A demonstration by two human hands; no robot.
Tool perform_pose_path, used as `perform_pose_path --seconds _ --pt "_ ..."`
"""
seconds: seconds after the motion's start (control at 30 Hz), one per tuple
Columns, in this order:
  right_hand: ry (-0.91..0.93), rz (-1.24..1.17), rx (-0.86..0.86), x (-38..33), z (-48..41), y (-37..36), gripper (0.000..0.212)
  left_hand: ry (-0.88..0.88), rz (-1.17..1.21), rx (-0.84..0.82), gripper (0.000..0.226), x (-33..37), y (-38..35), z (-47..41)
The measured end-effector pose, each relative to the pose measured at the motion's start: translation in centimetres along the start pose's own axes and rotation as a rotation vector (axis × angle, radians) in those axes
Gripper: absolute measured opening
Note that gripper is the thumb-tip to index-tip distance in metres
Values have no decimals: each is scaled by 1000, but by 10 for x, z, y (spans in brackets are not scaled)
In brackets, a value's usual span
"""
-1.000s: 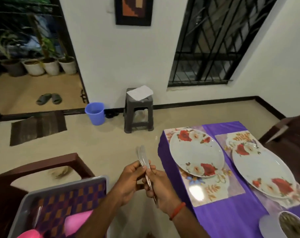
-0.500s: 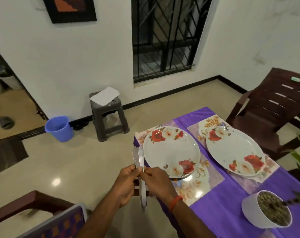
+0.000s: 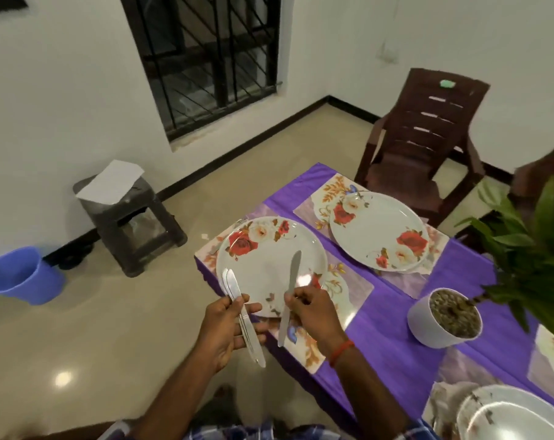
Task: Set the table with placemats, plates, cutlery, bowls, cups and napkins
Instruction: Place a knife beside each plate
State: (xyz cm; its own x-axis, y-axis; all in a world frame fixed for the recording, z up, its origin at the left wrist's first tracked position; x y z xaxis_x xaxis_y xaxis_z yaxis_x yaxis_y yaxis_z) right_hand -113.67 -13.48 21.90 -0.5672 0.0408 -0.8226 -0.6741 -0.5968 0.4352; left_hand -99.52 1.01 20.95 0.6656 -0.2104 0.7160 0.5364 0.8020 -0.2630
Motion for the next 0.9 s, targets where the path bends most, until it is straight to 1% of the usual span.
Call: perform_pose_path --seconds 0.13,0.23,0.33,0.4,0.5,0.53,0.6,0.73,0.83,0.9 --pt "-115 -40 83 31 -26 12 11 46 -36 -91 17 12 -20 -22" --pt "-180 -35 126 49 -33 15 9 55 -77 -155 20 29 -33 -40" --pt "-270 30 264 73 -26 31 6 65 -110 -218 20 44 -42 -56" --pt "-355 90 345 96 -17 39 8 73 -132 -253 20 49 -45 -63" --pt "-438 121 414 124 -5 41 11 98 -164 -291 21 48 -45 -70" --pt "-447 152 412 130 -3 40 13 105 -173 -300 21 46 -44 -70" --pt "-458 226 424 137 0 39 26 120 -201 -315 23 41 -44 -72" --pt "-435 173 466 138 2 43 37 136 -264 -335 22 34 -48 -75" --pt "-379 247 409 137 -3 43 51 131 -295 -355 21 33 -56 -76" --pt "-342 293 370 135 -4 42 54 123 -313 -364 21 33 -59 -75"
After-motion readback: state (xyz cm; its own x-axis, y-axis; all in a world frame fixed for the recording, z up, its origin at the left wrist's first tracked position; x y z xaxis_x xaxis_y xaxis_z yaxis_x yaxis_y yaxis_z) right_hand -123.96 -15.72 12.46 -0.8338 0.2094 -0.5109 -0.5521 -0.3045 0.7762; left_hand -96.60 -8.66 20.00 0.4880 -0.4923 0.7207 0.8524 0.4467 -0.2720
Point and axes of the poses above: each hand's wrist, its own z-axis away from the middle knuckle, its own y-axis out of the back of the hand, x = y × z, the point moved 10 cm from there along -z, towards the middle knuckle, and after that the axes turned 10 degrees about z, right-handed, at the moved point
